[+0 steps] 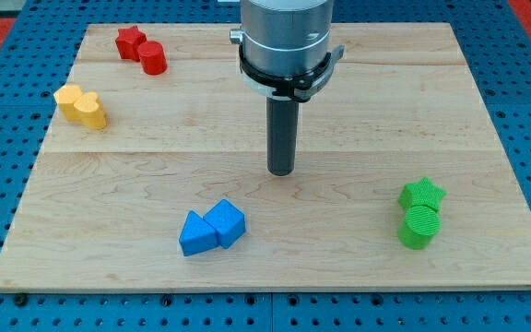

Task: Point at the center

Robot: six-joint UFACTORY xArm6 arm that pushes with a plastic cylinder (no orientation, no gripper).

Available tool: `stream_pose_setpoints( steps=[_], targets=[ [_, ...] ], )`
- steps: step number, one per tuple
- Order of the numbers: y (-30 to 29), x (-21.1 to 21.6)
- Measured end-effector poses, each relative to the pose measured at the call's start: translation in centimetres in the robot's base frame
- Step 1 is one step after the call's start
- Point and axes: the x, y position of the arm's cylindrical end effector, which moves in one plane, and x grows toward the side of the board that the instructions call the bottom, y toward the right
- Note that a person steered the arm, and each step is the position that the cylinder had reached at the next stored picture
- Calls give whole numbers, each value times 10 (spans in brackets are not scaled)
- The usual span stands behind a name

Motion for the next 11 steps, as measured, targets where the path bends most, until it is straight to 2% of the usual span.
stream_pose_setpoints(
  steps=[1, 2, 3, 7, 11],
  targets=[
    [11, 4],
    [56, 28],
    [47, 55],
    [40, -75],
    [22, -57]
  ],
)
